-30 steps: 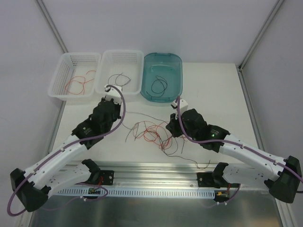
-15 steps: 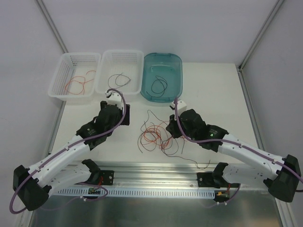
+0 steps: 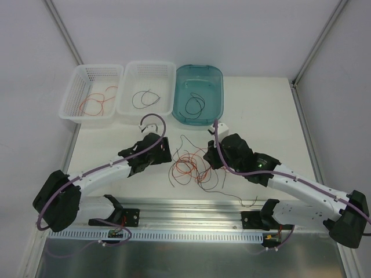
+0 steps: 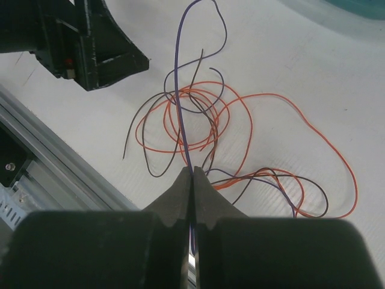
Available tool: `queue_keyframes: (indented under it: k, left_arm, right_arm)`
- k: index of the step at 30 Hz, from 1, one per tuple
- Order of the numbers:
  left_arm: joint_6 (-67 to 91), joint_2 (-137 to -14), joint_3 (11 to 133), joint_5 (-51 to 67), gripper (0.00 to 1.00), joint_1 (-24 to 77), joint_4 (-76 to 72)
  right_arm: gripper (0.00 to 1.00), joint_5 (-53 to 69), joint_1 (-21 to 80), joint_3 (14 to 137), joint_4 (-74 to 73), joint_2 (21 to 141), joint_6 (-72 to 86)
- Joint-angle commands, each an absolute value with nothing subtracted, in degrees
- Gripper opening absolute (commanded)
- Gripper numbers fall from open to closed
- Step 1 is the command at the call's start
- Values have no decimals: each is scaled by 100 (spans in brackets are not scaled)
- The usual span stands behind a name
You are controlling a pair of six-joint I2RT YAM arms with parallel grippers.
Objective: Untangle the cables
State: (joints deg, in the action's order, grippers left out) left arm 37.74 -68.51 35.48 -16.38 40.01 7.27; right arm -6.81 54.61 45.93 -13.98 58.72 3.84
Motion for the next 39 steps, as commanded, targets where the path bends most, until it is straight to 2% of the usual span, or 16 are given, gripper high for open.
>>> queue_keyframes:
  k: [1, 12, 16, 23, 26, 27, 30, 33, 37, 39]
  left_arm:
    - [4859, -7258, 3717, -1503, 76, 3964, 378]
    - [5344, -8515, 4473, -1635, 68, 4262, 352]
    - [5484, -8815, 4553, -1617, 63, 4385, 352]
    - [5774, -9035, 4474, -1802, 46, 4658, 395]
    - [5792, -9097, 4474, -1846, 33, 4693, 431]
    - [5783, -9071, 4474, -1872, 26, 4693, 457]
    - [5696, -8913, 4465, -2039, 17, 4711, 544]
    - [5450, -8624, 4474, -2406, 12, 4737, 659]
    - [4976, -8166, 4465, -2908, 0, 4755, 817]
    - [4651, -7886, 4439, -3171, 0, 4755, 826]
  right_arm:
    - [1, -677, 5449, 4588, -1310, 5687, 360]
    - [1, -571, 5458, 4509, -1195, 5687, 378]
    - [1, -615, 5458, 4439, -1204, 5599, 369]
    - [1, -668, 5458, 4342, -1222, 5467, 360]
    - [1, -677, 5458, 4333, -1222, 5458, 360]
    - [1, -677, 5449, 4333, -1222, 5449, 360]
    - [1, -694, 5458, 4333, -1248, 5414, 352]
    - [1, -703, 5458, 4324, -1257, 5396, 352]
    - [1, -686, 5458, 4333, -1274, 5423, 352]
    - [1, -686, 5458, 4333, -1274, 5449, 352]
